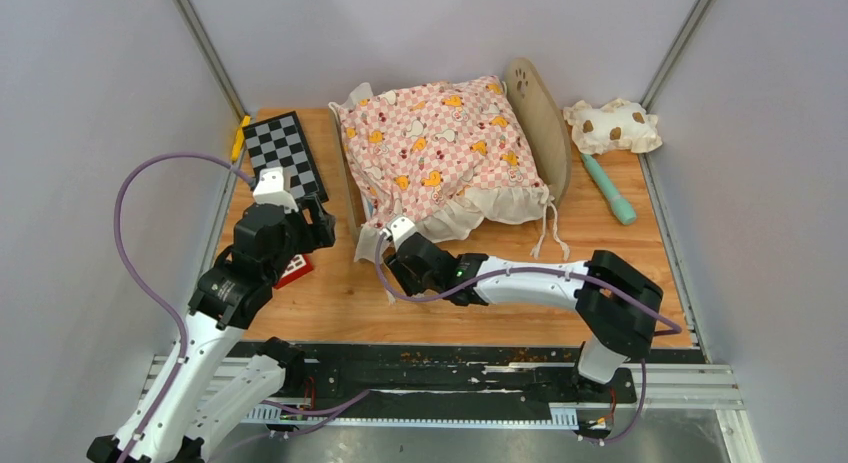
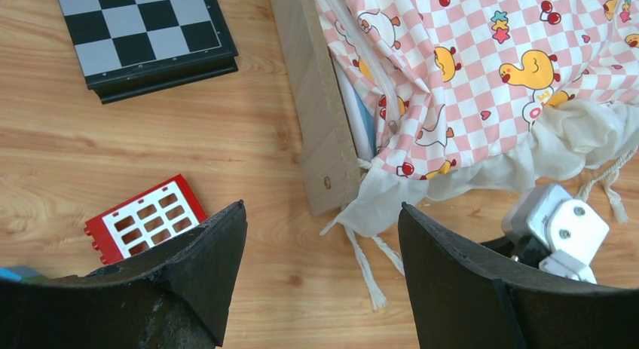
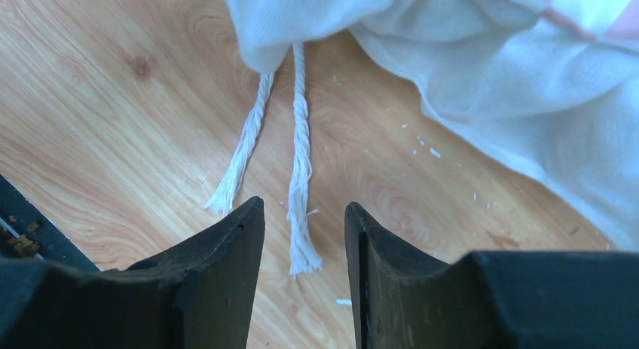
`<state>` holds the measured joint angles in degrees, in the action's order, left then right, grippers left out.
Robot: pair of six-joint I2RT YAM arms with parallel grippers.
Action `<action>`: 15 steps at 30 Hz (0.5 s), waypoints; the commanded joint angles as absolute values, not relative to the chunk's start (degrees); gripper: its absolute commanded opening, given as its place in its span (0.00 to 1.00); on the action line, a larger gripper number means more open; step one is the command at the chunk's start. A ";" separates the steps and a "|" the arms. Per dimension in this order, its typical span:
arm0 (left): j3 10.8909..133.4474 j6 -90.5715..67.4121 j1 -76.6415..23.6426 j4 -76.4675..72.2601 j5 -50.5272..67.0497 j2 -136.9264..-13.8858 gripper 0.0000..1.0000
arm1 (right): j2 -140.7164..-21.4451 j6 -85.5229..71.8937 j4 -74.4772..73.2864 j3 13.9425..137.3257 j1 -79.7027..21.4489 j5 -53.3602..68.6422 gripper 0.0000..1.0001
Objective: Set up the pet bed
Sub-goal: Adjust the ropes on the bed frame.
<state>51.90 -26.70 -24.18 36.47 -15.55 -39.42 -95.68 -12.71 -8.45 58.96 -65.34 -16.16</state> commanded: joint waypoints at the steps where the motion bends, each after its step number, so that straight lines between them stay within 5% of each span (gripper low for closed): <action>1: 52.12 -27.22 -24.17 36.89 -15.13 -38.61 0.81 | -98.24 -7.08 -3.69 61.36 -62.25 -7.76 0.44; 15: 52.47 -26.67 -24.17 38.83 -15.89 -36.95 0.81 | -108.30 -4.73 -1.28 65.13 -60.71 -3.95 0.44</action>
<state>51.90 -26.74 -24.18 38.68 -15.57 -37.85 -106.91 -5.80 -3.95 62.96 -60.66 -3.92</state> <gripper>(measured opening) 0.807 0.442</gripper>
